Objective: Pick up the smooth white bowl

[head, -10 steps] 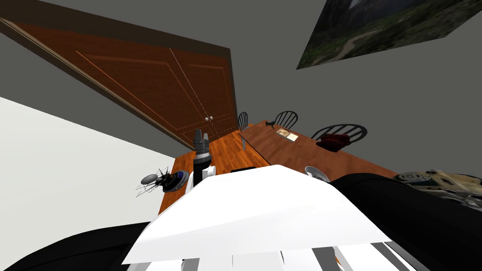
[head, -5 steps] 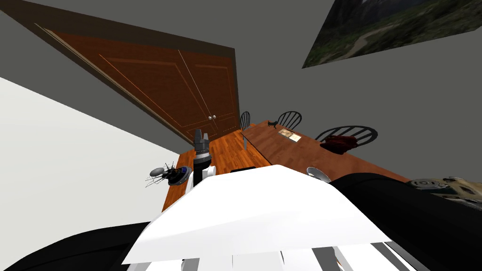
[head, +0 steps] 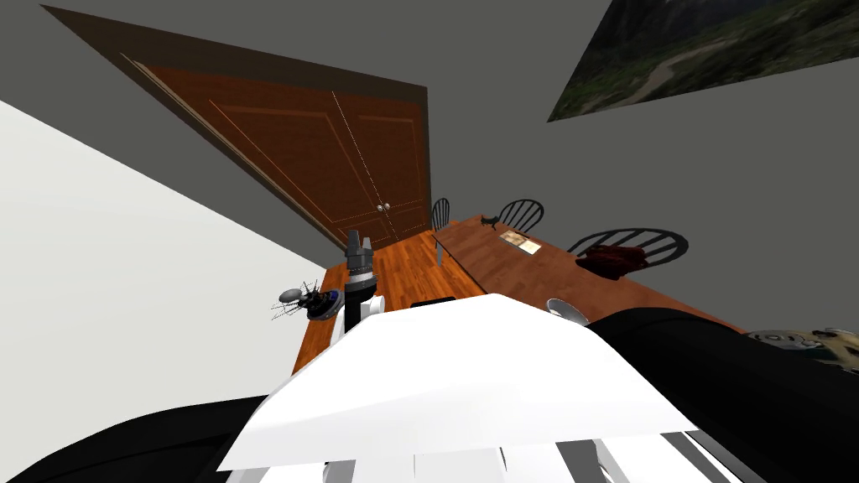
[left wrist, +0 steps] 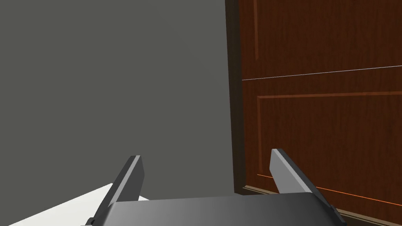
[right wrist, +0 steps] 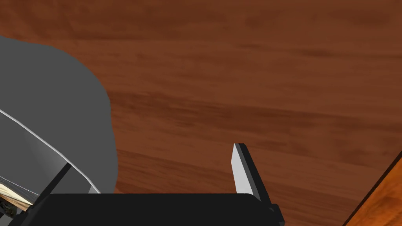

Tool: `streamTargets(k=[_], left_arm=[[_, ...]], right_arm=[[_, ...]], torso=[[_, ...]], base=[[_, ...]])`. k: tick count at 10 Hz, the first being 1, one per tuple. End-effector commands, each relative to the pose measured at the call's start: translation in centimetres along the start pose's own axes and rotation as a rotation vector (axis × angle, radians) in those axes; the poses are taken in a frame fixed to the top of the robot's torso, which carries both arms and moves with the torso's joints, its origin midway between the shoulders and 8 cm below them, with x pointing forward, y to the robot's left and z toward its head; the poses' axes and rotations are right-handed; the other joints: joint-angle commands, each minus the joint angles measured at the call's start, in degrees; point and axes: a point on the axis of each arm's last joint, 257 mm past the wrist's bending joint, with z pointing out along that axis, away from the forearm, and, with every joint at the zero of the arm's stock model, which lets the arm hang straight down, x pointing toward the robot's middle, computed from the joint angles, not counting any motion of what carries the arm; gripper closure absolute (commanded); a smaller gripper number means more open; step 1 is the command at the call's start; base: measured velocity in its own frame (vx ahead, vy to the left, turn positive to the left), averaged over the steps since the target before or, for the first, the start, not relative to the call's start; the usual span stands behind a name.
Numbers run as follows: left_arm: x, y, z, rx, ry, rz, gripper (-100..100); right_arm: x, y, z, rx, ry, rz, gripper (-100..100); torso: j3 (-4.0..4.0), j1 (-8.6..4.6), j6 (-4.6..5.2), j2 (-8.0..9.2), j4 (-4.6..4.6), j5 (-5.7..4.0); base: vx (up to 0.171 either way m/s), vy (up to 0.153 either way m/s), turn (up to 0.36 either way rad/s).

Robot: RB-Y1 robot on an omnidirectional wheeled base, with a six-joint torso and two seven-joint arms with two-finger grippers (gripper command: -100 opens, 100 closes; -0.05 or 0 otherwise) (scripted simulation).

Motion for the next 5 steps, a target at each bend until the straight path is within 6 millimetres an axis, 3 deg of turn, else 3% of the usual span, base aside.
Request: streamTargets(k=[1,2,3,5], left_arm=[[0.0,0.0,0.0,0.0,0.0,0.0,0],[0.0,0.0,0.0,0.0,0.0,0.0,0],[0.0,0.0,0.0,0.0,0.0,0.0,0],[0.0,0.0,0.0,0.0,0.0,0.0,0]], right_arm=[[-0.2,0.2,0.0,-0.004,-0.01,0.038,-100],[0.1,-0.7,0.5,0.007,0.009,-0.01,-100],[1.4,0.2,0.6,-0.011,0.031,-0.006,-100],[1.0,0.3,0.6,-0.012,0.015,0.045,-100]], torso=[[0.0,0.0,0.0,0.0,0.0,0.0],[-0.06,-0.03,-0.01,-0.1,-0.02,-0.01],[0.04,-0.01,-0.26,0.04,0.06,-0.1],[0.02,-0.18,0.0,0.05,-0.01,-0.32]], base=[[0.014,0.001,0.002],[-0.085,0.025,0.355],[-0.095,0.016,0.171],[-0.022,0.009,-0.033]])
